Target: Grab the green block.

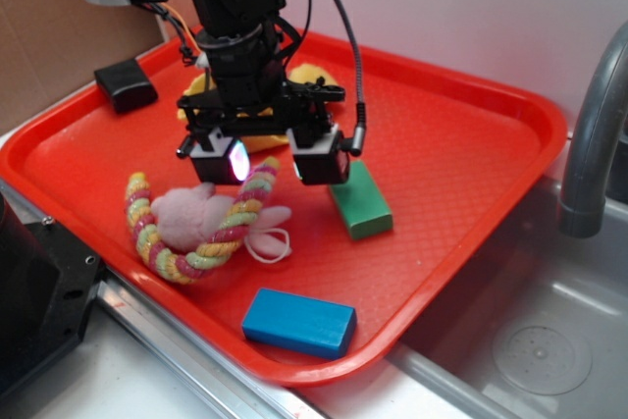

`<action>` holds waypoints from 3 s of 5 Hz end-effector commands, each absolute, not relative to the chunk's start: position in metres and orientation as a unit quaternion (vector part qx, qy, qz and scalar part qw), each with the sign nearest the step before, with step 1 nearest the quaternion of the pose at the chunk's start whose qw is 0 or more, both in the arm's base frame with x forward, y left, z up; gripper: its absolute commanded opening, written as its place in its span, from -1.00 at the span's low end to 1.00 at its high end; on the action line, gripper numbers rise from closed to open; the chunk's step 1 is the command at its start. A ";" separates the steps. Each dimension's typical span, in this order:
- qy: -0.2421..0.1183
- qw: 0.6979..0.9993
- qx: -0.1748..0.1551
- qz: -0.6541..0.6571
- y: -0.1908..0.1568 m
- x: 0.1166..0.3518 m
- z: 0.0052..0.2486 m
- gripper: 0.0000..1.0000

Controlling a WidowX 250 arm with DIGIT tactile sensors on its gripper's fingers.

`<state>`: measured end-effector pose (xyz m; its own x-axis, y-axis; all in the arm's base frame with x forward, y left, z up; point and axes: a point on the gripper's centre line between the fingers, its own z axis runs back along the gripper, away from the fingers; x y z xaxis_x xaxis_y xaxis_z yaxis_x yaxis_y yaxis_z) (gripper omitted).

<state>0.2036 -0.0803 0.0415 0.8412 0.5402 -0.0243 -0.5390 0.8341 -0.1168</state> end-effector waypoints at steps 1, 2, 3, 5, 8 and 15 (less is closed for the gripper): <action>-0.030 0.957 -0.121 0.264 -0.087 0.193 0.111 1.00; -0.034 0.955 -0.122 0.270 -0.089 0.201 0.125 1.00; -0.023 0.956 -0.108 0.271 -0.097 0.222 0.106 1.00; -0.013 0.959 -0.090 0.270 -0.117 0.237 0.074 1.00; 0.006 0.959 -0.064 0.275 -0.123 0.256 0.031 1.00; 0.002 0.984 -0.017 0.176 -0.104 0.234 0.002 -1.00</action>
